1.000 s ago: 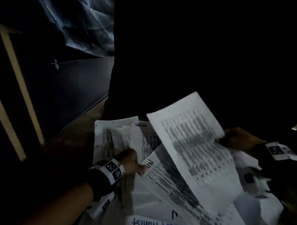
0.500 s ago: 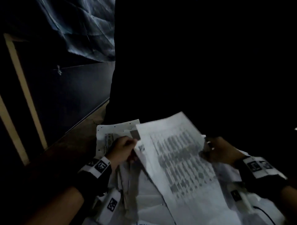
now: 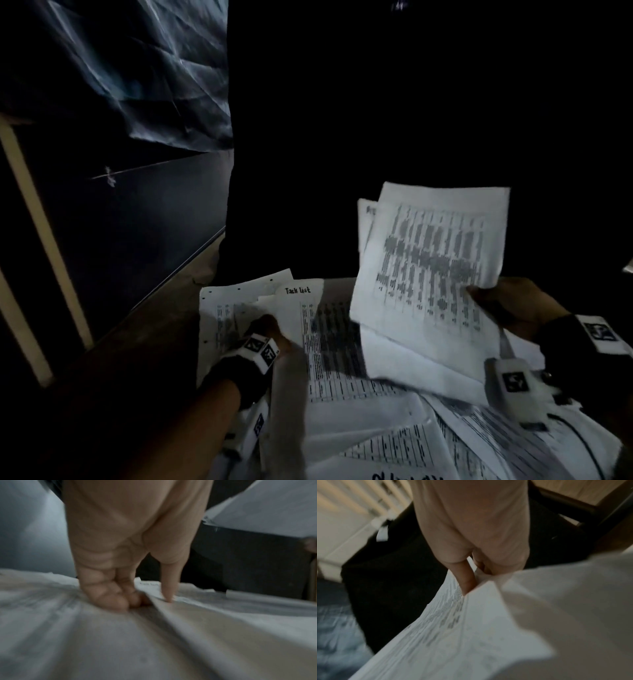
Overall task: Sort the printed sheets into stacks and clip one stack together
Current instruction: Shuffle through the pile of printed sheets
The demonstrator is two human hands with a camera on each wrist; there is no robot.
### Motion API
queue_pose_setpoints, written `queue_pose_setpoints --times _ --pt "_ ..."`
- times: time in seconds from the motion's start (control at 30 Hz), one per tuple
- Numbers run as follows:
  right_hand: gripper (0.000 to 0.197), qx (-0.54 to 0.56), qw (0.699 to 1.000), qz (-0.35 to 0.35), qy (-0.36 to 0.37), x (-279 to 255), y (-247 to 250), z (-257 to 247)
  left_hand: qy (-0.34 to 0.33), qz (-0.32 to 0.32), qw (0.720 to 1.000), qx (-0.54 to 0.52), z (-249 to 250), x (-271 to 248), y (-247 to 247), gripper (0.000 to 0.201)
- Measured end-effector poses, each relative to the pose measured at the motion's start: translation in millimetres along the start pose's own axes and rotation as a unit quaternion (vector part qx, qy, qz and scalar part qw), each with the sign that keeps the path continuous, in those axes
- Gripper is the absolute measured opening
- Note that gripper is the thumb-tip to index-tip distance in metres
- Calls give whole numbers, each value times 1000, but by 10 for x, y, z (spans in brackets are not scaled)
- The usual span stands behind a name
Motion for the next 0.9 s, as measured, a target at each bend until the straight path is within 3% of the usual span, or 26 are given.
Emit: queue_pose_setpoints --times 0.03,0.1,0.17,0.23,0.3,0.4,0.47,0.53,0.57,0.63,0.67,0.77,0.83,0.9 --pt "26 -2 1000 -1 -1 -25 -40 59 -11 1 1000 8 22 34 -20 45" --pt "23 -15 1000 -13 -3 -52 -142 135 -60 -4 998 12 71 57 -4 21" --pt "13 -5 999 -34 -3 -64 -239 185 -96 14 993 -66 116 82 26 38" --pt "9 28 998 -62 -9 -38 -360 223 -171 22 965 -195 163 2 88 33" --pt "15 46 995 -92 -15 -25 -511 264 -216 -10 924 -315 229 -196 157 45" --pt "44 68 990 -123 -27 -61 -728 310 -261 -55 873 -409 265 -487 222 41" --pt "81 85 987 -133 -6 13 -847 396 -271 -60 855 -438 246 -626 266 35" --pt "100 84 985 -149 4 10 -956 423 -267 -68 849 -451 193 -691 303 33" --pt "94 78 983 -164 10 1 -1009 443 -262 -70 851 -450 162 -706 319 33" --pt "55 48 982 -180 19 -203 -1061 298 -261 -71 847 -457 130 -761 367 34" --pt "46 30 983 -178 31 -250 -1065 268 -254 -76 842 -471 113 -769 387 35" --pt "39 62 983 -160 71 -364 -1109 128 -203 -84 829 -514 92 -703 427 32" --pt "29 61 985 -90 131 -454 -1097 -26 -211 -25 842 -496 97 -675 510 29" --pt "31 47 977 -7 209 -523 -1069 -185 -200 55 853 -478 156 -667 610 60"
Point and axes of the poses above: each hand's wrist, its own x-axis towards the middle knuckle, its own y-axis out of the back of the hand, z = x × y, the point moved 3 cm from there along x, towards the middle knuckle, and after that the axes turned 8 degrees about -x, right-handed, at the moved point
